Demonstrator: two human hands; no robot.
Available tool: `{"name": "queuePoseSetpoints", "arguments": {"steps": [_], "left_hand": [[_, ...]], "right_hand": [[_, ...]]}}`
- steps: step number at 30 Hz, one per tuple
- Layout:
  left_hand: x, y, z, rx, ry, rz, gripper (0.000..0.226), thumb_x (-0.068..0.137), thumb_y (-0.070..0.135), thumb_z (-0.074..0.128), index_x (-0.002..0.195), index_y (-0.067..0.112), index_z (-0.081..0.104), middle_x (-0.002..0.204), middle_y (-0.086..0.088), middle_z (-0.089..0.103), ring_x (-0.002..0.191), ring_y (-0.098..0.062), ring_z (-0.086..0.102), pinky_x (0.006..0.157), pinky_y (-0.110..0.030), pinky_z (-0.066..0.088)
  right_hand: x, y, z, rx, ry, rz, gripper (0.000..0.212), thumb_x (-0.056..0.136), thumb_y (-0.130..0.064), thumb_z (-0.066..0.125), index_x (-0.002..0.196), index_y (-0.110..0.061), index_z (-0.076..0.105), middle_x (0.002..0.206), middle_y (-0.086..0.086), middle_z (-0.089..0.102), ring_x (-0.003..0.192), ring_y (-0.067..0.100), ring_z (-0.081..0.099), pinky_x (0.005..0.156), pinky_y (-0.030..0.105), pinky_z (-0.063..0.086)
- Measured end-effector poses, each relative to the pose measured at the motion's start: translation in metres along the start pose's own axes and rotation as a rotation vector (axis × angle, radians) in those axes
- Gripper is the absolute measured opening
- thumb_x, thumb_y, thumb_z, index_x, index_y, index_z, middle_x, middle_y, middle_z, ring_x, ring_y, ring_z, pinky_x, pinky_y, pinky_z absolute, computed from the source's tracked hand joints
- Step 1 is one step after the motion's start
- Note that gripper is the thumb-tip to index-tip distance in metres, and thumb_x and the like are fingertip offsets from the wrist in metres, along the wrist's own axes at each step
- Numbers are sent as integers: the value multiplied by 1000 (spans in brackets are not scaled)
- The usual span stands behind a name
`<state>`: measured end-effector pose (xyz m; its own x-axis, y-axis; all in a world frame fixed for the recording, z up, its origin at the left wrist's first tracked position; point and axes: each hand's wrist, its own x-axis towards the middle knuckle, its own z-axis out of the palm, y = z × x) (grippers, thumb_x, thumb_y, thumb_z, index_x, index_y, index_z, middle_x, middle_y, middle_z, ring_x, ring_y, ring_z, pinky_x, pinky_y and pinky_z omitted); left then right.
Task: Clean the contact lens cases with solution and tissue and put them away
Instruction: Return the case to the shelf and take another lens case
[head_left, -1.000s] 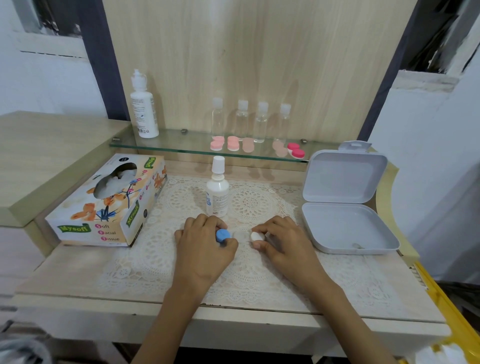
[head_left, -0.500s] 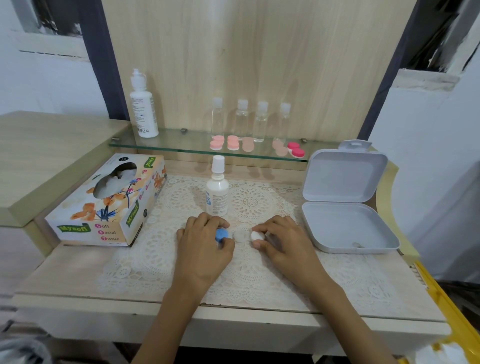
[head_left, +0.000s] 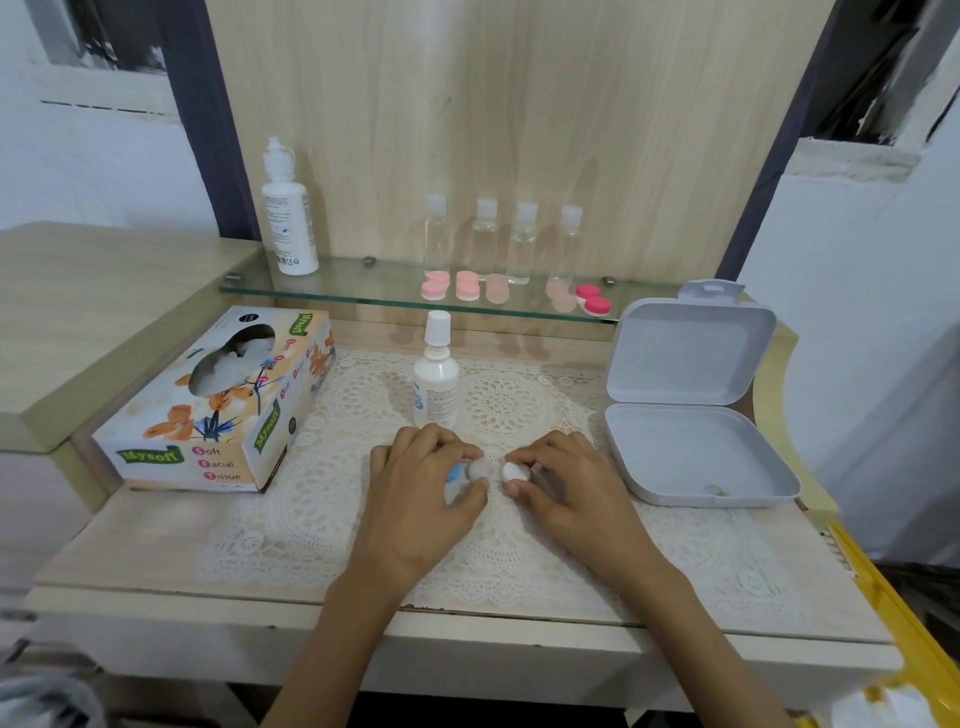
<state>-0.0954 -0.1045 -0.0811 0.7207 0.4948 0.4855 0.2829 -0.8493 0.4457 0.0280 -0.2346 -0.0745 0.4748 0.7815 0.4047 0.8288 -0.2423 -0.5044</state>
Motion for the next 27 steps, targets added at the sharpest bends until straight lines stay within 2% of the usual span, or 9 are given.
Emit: {"name": "queuePoseSetpoints", "arguments": {"steps": [3,7,12,16,20,27], "left_hand": [[1,-1,1,0,-14,0,51,73,57,34,103,31,67,96,18,52,98,-8,44,84,-25,22],[1,-2,1,2,-17,2,52,72,58,34,102,31,68,95,18,52,98,-8,44,85,-25,23],[1,-2,2,4,-24,2,55,72,58,32,104,32,67,97,18,52,99,-7,43,84,-24,21],[1,-3,3,2,-20,5,55,71,58,32,102,30,68,95,17,53,99,-9,44,85,-26,23],[2,-3,4,-7,-18,-4,55,70,59,34,101,31,69,94,20,52,99,-8,44,84,-26,22],[3,-4,8,-45,-18,-10,55,70,60,34,101,31,69,93,22,50,98,-5,41,83,-27,22]], "right_hand": [[-1,-1,0,-4,2,-5,37,81,-50,59,107,-26,69,91,-18,56,90,3,46,79,26,41],[-1,-4,-1,10,23,3,54,76,-64,54,111,-23,65,98,-16,56,95,5,48,83,28,43],[0,-3,0,-60,54,4,49,74,-69,51,95,-26,60,92,-16,53,89,5,47,78,28,42],[2,-1,3,-81,38,-24,39,79,-61,55,89,-24,59,86,-14,53,84,8,46,74,27,42],[3,1,4,-69,24,-42,26,84,-44,65,90,-21,57,88,-10,52,83,10,46,71,25,40],[3,0,5,-8,-8,-64,17,86,-27,68,93,-14,59,90,-8,52,83,8,46,69,13,36]]}}
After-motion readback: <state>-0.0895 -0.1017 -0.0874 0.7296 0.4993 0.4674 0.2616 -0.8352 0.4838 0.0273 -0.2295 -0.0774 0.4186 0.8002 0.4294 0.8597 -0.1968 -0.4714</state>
